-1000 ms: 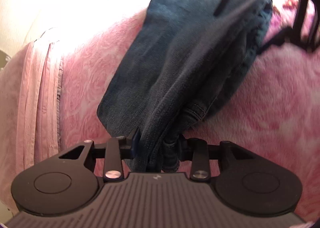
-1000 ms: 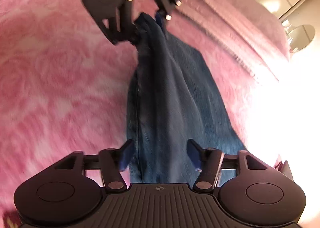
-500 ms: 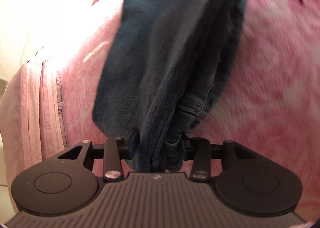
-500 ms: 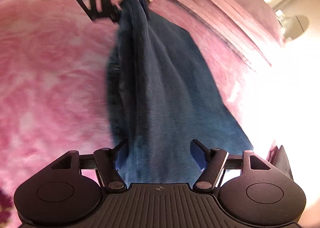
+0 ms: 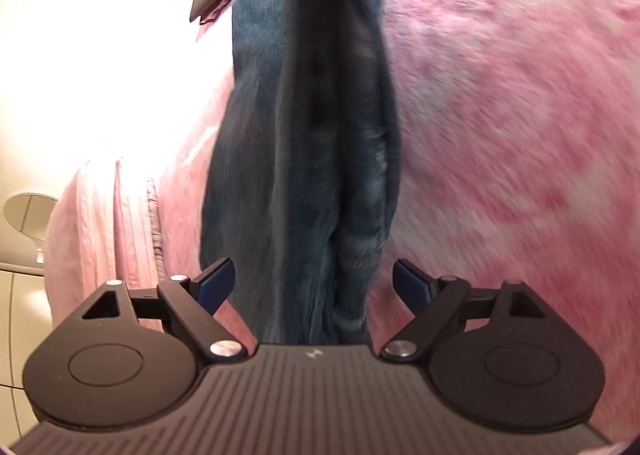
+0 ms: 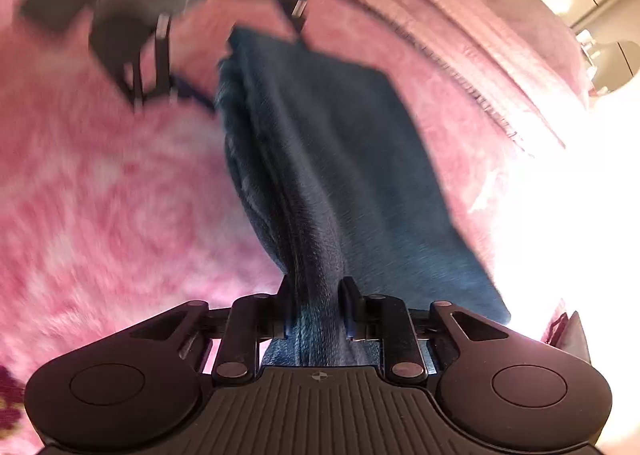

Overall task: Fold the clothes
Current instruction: 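Lift the folded jeans with both grippers and carry them toward the black folded garment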

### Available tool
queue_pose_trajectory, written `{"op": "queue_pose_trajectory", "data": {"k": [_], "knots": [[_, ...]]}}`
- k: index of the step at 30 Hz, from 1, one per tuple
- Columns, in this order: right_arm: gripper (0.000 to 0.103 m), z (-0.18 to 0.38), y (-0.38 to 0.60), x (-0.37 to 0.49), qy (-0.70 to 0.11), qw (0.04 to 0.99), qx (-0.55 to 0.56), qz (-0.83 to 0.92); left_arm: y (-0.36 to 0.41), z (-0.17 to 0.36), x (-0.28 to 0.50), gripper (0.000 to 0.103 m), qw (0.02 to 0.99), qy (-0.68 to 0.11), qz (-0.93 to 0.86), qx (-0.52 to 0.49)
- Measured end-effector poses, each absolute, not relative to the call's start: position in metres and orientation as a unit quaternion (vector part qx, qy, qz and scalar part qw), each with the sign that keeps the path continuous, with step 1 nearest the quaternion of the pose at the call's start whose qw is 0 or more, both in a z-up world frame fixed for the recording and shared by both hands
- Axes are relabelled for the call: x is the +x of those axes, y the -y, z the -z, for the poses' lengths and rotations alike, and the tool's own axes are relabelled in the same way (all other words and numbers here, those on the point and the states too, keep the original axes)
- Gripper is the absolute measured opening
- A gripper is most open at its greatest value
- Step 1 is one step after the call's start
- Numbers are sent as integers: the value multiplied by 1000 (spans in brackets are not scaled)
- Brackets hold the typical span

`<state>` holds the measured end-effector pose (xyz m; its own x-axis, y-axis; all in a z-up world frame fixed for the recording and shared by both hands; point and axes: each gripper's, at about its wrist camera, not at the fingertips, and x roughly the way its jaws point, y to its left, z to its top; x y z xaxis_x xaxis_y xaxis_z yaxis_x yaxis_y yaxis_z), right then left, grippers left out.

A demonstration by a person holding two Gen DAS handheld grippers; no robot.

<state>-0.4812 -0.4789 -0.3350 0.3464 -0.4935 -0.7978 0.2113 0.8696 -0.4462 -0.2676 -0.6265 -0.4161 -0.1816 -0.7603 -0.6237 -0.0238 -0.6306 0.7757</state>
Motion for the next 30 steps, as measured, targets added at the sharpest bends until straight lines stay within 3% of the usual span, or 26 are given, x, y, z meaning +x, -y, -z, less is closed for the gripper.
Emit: {"op": "queue_pose_trajectory", "data": {"k": [2,3,4,5,7,10,11,12,14,21,22,26,30], "knots": [[20,311,484,-484,-519,813,-129,229,636,418,-275,83,280,339,684,582],[20,302,485,-486,-516,814,-128,234,641,418,-276,76,288,337,681,583],[20,297,488,-487,-514,815,-124,237,645,418,-278,59,295,336,678,583],[20,293,490,-488,-513,816,-120,239,650,415,-279,52,298,328,679,585],[20,292,491,-490,-512,817,-115,238,657,407,-278,42,289,297,691,592],[23,315,476,-491,-524,810,-128,232,657,400,-276,38,276,288,698,595],[38,324,469,-491,-528,805,-133,234,657,398,-276,38,274,285,701,594],[65,333,462,-491,-533,801,-137,237,658,395,-276,38,272,282,703,593],[75,349,450,-492,-536,794,-154,242,659,393,-277,38,267,277,707,594],[73,382,463,-488,-553,778,-178,240,661,384,-275,38,254,275,715,590],[68,379,468,-488,-554,775,-181,243,663,384,-275,38,252,274,716,590],[30,364,481,-492,-561,777,-168,230,663,377,-277,37,240,274,717,594],[24,323,493,-496,-557,781,-159,233,651,345,-280,35,225,267,725,594]]}}
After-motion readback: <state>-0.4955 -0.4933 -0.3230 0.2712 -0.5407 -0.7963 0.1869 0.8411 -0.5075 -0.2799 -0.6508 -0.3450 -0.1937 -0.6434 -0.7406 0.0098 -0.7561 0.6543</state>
